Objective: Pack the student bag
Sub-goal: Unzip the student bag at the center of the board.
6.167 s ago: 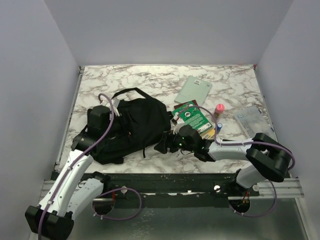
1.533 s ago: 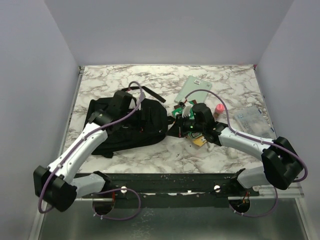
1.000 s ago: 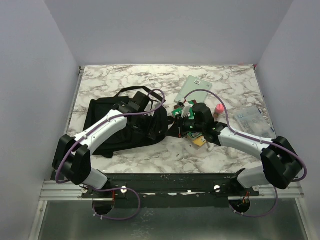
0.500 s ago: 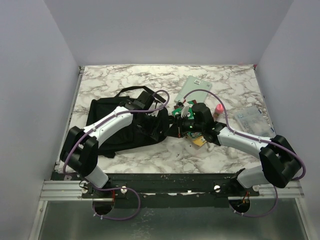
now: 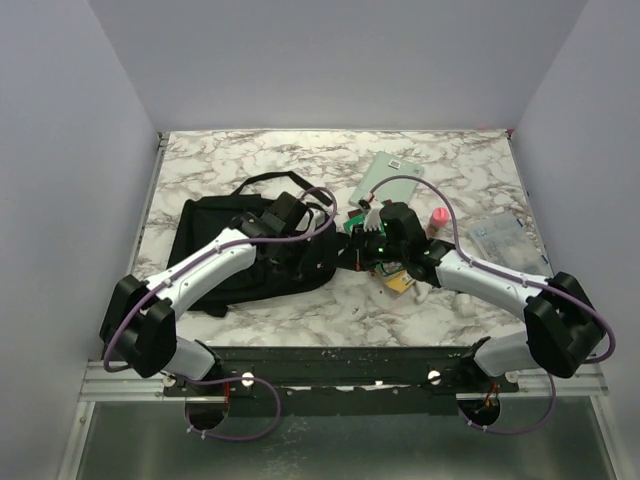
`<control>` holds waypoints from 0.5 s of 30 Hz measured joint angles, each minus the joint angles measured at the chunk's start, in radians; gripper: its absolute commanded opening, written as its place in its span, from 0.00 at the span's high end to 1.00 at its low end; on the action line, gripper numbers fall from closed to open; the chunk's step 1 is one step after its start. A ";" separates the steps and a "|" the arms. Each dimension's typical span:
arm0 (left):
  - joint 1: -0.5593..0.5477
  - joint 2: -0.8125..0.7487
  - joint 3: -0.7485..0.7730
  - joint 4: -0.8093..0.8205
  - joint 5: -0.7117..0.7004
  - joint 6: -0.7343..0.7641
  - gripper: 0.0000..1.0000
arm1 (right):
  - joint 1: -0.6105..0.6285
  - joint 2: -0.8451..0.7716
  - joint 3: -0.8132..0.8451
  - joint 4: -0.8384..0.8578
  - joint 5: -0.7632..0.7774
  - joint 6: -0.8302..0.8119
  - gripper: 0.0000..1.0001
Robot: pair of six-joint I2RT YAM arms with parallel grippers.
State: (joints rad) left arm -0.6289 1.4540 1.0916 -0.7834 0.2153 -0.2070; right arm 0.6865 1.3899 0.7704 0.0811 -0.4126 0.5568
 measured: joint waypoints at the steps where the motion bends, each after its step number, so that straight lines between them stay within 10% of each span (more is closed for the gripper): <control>1: -0.016 -0.021 -0.010 0.003 -0.024 0.002 1.00 | 0.002 0.004 0.023 -0.036 0.027 0.003 0.99; 15: -0.108 -0.087 -0.055 0.027 -0.172 0.033 1.00 | -0.052 0.290 0.486 -0.316 0.411 -0.110 0.99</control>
State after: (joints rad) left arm -0.7364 1.3674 1.0367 -0.7563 0.0437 -0.1738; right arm 0.6346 1.6802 1.2564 -0.2348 -0.0013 0.4469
